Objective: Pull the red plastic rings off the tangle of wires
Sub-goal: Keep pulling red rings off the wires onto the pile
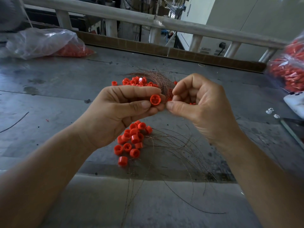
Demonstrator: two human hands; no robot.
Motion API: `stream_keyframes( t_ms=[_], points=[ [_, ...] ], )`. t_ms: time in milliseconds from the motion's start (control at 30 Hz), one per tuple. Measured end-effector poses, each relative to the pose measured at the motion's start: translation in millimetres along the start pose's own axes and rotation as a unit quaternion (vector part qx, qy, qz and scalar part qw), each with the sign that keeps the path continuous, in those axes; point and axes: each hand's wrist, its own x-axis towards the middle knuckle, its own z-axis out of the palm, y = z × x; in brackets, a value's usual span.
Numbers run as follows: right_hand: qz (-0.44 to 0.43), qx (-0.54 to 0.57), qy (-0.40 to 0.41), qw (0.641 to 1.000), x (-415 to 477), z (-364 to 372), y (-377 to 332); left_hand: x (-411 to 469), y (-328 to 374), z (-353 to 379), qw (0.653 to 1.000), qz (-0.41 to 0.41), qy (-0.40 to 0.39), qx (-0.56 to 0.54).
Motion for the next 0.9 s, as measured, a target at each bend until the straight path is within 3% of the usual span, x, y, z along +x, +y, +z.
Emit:
stream_keyframes(
  t_ms=[333, 633, 900],
  points=[
    [0.009, 0.005, -0.002, 1.0, 0.7, 0.1, -0.3, 0.6, 1.7, -1.5, 1.0, 0.012, -0.006, 0.019],
    [0.054, 0.105, -0.021, 0.993, 2.3, -0.4, -1.5, 0.6, 1.2, -1.7, 0.999, 0.024, -0.029, 0.01],
    [0.082, 0.107, -0.027, 0.99, 2.7, 1.9, 0.5, 1.1, -2.0, -3.1, 0.999, 0.009, -0.035, -0.02]
  ],
)
